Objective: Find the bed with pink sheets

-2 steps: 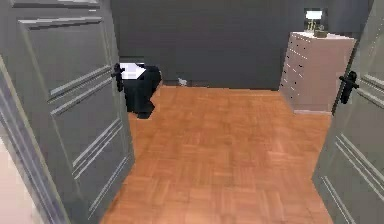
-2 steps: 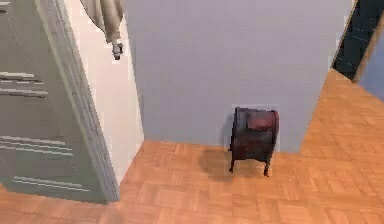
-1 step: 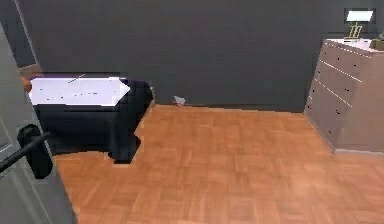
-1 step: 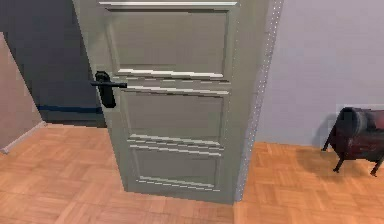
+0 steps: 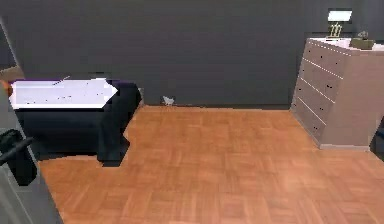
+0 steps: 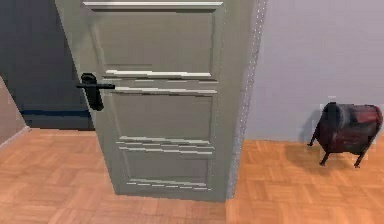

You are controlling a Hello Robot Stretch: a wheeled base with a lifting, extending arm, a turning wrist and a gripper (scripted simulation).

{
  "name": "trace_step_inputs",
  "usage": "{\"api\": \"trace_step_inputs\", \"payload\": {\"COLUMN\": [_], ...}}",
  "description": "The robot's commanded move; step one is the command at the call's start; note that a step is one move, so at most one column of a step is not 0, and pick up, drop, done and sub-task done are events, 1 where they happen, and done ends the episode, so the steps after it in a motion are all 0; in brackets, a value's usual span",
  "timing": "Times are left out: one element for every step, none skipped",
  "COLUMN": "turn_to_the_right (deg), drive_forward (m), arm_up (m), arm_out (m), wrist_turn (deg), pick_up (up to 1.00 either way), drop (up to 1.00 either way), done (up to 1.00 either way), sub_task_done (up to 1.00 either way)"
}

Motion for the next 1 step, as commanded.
{"api": "trace_step_inputs", "payload": {"turn_to_the_right": [0.0], "drive_forward": [0.85], "arm_up": [0.00], "arm_out": [0.00], "wrist_turn": [0.0], "pick_up": [0.00], "drop": [0.00], "done": [0.00], "sub_task_done": [0.00]}}
